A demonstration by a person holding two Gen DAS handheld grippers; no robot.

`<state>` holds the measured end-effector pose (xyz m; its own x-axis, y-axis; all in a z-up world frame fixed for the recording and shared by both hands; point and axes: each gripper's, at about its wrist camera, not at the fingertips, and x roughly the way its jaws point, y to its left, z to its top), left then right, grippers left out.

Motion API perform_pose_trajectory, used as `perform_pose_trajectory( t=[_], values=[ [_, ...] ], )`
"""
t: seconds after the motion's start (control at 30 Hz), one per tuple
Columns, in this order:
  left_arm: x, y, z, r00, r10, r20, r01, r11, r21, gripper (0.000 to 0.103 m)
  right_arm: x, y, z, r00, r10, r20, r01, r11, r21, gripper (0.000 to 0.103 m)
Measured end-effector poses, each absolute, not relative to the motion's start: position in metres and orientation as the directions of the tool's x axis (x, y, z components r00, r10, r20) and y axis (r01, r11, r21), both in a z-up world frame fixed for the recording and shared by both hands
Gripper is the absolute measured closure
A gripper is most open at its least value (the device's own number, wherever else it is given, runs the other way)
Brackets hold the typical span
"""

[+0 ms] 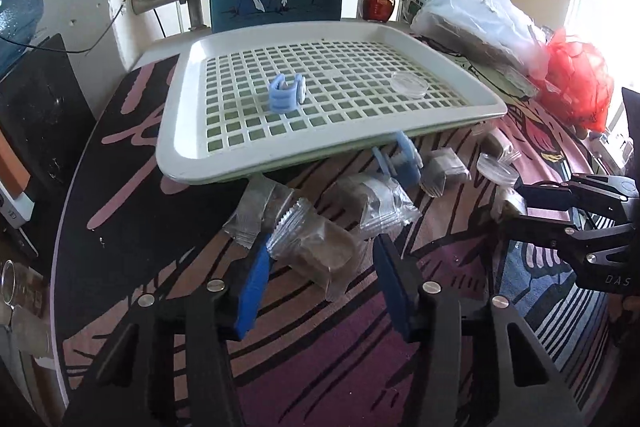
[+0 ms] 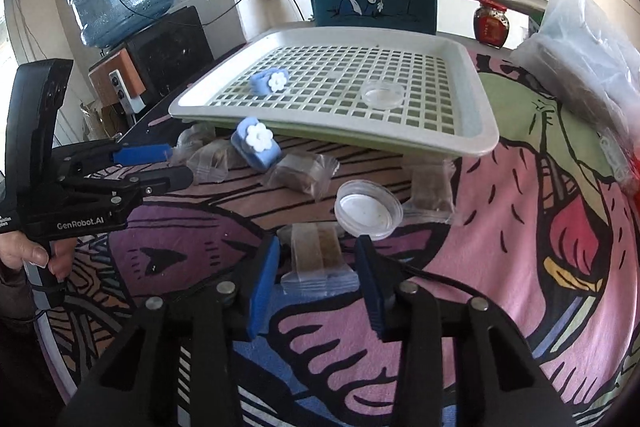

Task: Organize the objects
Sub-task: 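Grasp a clear bag of brown items with the left gripper while the right grasps another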

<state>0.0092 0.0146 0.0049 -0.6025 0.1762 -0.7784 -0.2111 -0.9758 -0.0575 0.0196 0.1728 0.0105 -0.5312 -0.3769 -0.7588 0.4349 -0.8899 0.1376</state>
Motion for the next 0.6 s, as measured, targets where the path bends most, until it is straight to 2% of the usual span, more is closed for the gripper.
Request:
perform_pose_trajectory(
  t=[0.07, 0.1, 0.23, 0.27, 0.6],
  values=[
    [0.010, 0.016, 0.007, -0.612, 0.188, -0.769, -0.219, -0.974, -0.063, 0.060, 0.017, 0.173, 0.006, -0.526, -0.371, -0.765, 0.433, -0.891, 0.134, 0.064],
    [0.010, 0.017, 0.006, -0.607, 0.198, -0.770, -0.230, -0.971, -0.069, 0.069, 0.017, 0.172, 0.006, -0.528, -0.371, -0.763, 0.434, -0.891, 0.133, 0.066],
    [0.015, 0.017, 0.008, -0.610, 0.195, -0.768, -0.231, -0.971, -0.063, 0.078, 0.022, 0.173, 0.009, -0.528, -0.402, -0.748, 0.451, -0.879, 0.153, 0.071],
    [0.019, 0.017, 0.009, -0.609, 0.205, -0.766, -0.234, -0.970, -0.073, 0.079, 0.023, 0.173, 0.011, -0.533, -0.408, -0.741, 0.457, -0.876, 0.154, 0.078],
    [0.047, 0.011, 0.039, -0.670, 0.250, -0.699, -0.251, -0.962, -0.104, 0.080, 0.035, 0.168, 0.039, -0.594, -0.464, -0.657, 0.497, -0.854, 0.153, 0.079]
  ],
)
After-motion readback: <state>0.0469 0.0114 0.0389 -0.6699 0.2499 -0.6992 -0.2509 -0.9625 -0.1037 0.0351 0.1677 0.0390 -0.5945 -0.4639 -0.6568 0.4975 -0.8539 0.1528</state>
